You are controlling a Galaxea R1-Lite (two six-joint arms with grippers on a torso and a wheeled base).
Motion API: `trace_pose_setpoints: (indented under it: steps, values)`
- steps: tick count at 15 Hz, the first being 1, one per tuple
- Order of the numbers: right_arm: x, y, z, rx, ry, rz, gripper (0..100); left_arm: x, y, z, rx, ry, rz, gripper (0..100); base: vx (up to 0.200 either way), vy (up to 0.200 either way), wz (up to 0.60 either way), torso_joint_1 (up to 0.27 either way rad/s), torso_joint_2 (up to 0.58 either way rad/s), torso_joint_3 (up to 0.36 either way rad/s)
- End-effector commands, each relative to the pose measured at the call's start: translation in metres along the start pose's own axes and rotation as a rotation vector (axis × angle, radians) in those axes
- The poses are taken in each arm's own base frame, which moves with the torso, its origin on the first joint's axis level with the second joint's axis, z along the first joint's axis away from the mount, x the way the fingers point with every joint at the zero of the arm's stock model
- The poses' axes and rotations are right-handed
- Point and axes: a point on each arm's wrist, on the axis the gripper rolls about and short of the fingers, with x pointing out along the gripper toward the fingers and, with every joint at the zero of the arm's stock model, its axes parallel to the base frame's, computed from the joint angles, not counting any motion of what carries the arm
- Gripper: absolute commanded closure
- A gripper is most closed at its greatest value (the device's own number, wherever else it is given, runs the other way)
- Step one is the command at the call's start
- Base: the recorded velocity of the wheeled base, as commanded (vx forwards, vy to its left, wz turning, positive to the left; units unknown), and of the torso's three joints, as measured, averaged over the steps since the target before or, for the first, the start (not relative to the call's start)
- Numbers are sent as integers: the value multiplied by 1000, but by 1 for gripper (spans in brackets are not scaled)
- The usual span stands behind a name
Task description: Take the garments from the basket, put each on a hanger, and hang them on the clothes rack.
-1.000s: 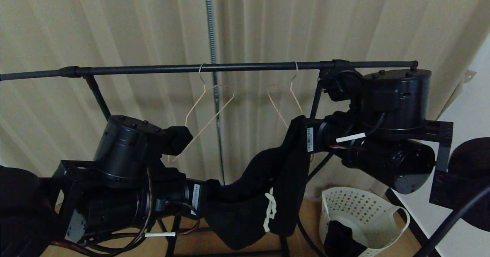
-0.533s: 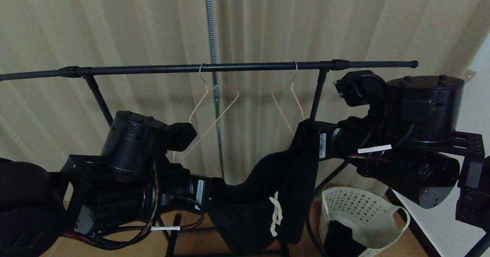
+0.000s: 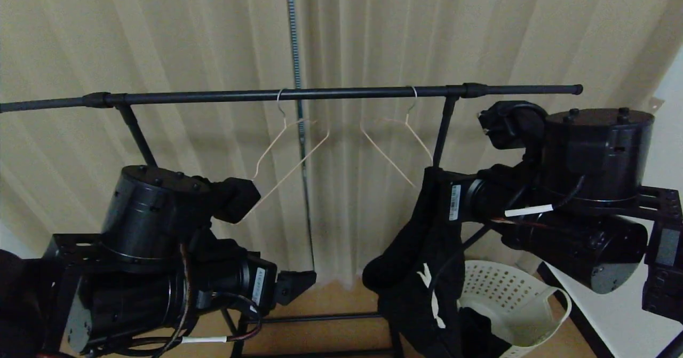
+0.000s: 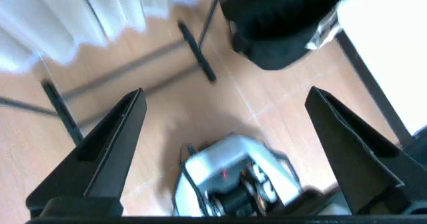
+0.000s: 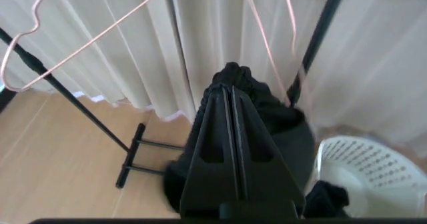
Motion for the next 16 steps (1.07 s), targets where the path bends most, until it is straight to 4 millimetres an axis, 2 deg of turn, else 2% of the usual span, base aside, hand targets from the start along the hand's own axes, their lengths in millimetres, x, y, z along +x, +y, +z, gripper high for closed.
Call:
trace_pose_setpoints:
  steps: [1, 3, 6, 11, 14, 16]
  values:
    - [-13, -17, -2, 15, 0, -23, 100, -13, 8, -1, 14, -65, 16, 0, 0, 0, 0, 0, 0, 0]
    - [-27, -31, -10, 12, 12, -33, 100, -11, 24, -2, 70, -149, 54, 0, 0, 0, 0, 0, 0, 0]
    - [-31, -36, -9, 2, -9, -29, 100, -12, 41, 3, 113, -267, 35, 0, 0, 0, 0, 0, 0, 0]
    - [-30, -38, -12, -4, -2, -37, 100, -6, 57, 7, 125, -261, 97, 0, 0, 0, 0, 0, 0, 0]
    - [-31, -39, -16, -28, 11, -40, 100, 1, 61, 11, 121, -255, 108, 0, 200, 0, 0, -12, -1, 4]
    - [-33, -40, -16, -33, 8, -39, 100, 5, 66, 17, 115, -268, 121, 0, 0, 0, 0, 0, 0, 0]
